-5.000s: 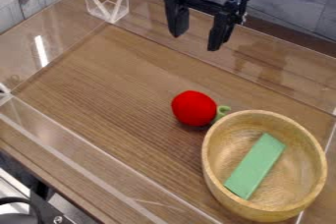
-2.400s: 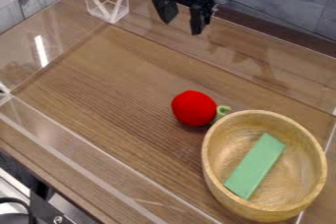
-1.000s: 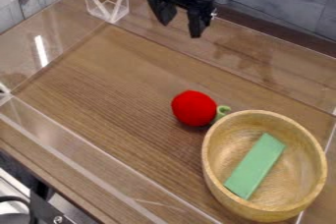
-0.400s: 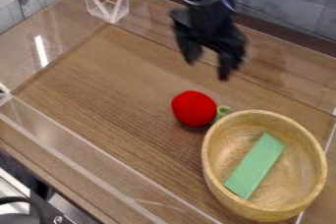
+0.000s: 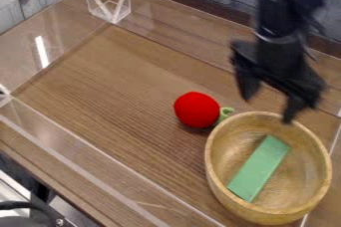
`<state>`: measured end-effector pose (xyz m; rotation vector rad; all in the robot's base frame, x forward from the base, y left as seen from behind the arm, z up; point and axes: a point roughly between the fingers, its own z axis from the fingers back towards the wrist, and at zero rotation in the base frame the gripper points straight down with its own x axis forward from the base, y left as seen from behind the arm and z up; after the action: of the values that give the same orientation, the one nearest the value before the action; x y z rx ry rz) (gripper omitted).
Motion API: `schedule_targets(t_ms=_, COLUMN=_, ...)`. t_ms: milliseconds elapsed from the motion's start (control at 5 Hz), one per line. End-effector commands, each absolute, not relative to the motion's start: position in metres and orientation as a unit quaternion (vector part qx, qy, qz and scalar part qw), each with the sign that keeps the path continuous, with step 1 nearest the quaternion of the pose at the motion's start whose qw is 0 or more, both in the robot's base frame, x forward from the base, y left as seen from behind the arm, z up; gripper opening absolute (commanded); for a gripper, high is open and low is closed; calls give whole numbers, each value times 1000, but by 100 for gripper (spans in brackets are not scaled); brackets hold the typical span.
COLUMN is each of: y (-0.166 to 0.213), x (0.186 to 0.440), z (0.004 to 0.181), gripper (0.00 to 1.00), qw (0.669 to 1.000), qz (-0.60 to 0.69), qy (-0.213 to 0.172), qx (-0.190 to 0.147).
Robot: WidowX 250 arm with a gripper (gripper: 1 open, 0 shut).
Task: Put the green stick in the brown bowl
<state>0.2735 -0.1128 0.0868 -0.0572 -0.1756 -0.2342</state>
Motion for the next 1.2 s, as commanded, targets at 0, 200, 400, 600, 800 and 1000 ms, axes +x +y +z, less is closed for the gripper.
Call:
schedule_targets(t_ms=0, y=-141, x=281, z=90, gripper=100, qw=989, qz=-108, qy=-95, qx=-33)
schedule_targets(t_ms=200, y=-146, x=274, z=69, gripper=100, qw=991, qz=-113, qy=-69, qx=-22)
schedule_targets(t_ms=400, y=-146, x=270, z=51, gripper=100, qw=992, qz=-116, qy=-48, qx=-13)
schedule_targets(t_ms=600, y=-149, x=263, z=47, gripper=100, qw=992, qz=-125, qy=-35, qx=-6)
schedule_targets(t_ms=800, y=-152, x=263, z=41, gripper=100, qw=990, qz=-137, qy=-24, qx=0)
schedule_targets(t_ms=1000, y=-150, x=261, z=36, gripper=100, qw=989, qz=-148, qy=-17, qx=4)
